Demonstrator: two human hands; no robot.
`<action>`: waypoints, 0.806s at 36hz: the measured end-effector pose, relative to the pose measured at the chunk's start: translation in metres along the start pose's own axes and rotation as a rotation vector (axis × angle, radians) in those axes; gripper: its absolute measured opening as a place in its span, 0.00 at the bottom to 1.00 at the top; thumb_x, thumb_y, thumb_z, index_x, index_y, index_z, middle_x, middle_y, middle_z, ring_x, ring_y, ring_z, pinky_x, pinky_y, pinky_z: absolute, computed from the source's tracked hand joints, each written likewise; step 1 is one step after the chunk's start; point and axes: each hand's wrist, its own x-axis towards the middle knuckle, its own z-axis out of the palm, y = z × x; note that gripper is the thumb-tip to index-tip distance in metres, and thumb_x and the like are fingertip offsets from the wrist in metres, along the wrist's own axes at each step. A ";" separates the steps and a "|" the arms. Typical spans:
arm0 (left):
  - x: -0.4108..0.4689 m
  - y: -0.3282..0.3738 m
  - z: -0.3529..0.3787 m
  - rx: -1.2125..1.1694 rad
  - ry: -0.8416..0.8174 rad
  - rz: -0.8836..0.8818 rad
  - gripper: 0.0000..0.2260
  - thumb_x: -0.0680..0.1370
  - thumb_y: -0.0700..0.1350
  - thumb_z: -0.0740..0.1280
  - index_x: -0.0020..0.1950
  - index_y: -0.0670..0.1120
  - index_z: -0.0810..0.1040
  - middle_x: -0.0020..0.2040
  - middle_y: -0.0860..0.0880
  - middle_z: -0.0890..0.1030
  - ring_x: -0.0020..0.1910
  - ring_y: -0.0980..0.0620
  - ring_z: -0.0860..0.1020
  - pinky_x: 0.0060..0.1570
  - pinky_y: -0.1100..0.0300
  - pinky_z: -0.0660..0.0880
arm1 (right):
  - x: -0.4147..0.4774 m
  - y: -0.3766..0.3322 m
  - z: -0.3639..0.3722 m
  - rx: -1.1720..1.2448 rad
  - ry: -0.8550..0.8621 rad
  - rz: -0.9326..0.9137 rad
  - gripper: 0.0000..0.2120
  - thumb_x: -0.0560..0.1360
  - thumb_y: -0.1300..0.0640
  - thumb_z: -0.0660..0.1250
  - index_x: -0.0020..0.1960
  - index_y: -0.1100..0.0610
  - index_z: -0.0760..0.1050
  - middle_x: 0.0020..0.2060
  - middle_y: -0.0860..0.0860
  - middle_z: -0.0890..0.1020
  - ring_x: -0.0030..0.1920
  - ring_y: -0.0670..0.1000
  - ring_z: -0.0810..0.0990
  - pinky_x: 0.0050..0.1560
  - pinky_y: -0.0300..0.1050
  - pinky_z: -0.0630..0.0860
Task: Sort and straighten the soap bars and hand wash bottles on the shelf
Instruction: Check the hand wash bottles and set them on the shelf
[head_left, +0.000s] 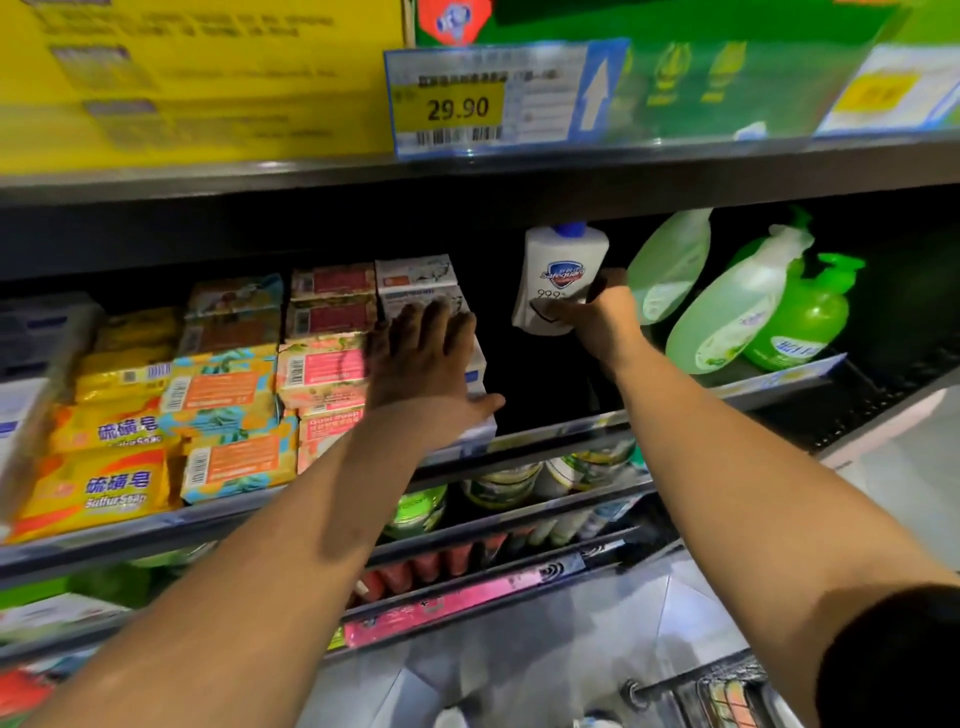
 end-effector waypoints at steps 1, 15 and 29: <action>0.000 0.000 -0.001 0.002 -0.004 0.002 0.44 0.75 0.72 0.59 0.82 0.53 0.43 0.82 0.50 0.42 0.80 0.43 0.42 0.77 0.44 0.45 | -0.002 -0.001 0.001 0.021 -0.014 0.005 0.28 0.59 0.57 0.85 0.55 0.65 0.80 0.47 0.57 0.87 0.45 0.53 0.86 0.46 0.52 0.83; 0.001 -0.004 -0.013 -0.213 -0.081 -0.027 0.37 0.78 0.67 0.61 0.81 0.56 0.50 0.82 0.54 0.44 0.80 0.47 0.41 0.78 0.46 0.42 | -0.076 -0.042 -0.020 0.146 -0.045 -0.096 0.18 0.70 0.69 0.77 0.58 0.69 0.78 0.50 0.55 0.85 0.45 0.40 0.83 0.45 0.35 0.78; -0.109 0.042 -0.037 -1.401 -0.187 -0.060 0.18 0.79 0.47 0.69 0.64 0.67 0.71 0.54 0.67 0.80 0.49 0.69 0.80 0.47 0.71 0.76 | -0.220 -0.042 -0.031 0.447 -0.272 0.252 0.20 0.76 0.59 0.72 0.66 0.58 0.73 0.56 0.56 0.85 0.57 0.58 0.84 0.58 0.55 0.80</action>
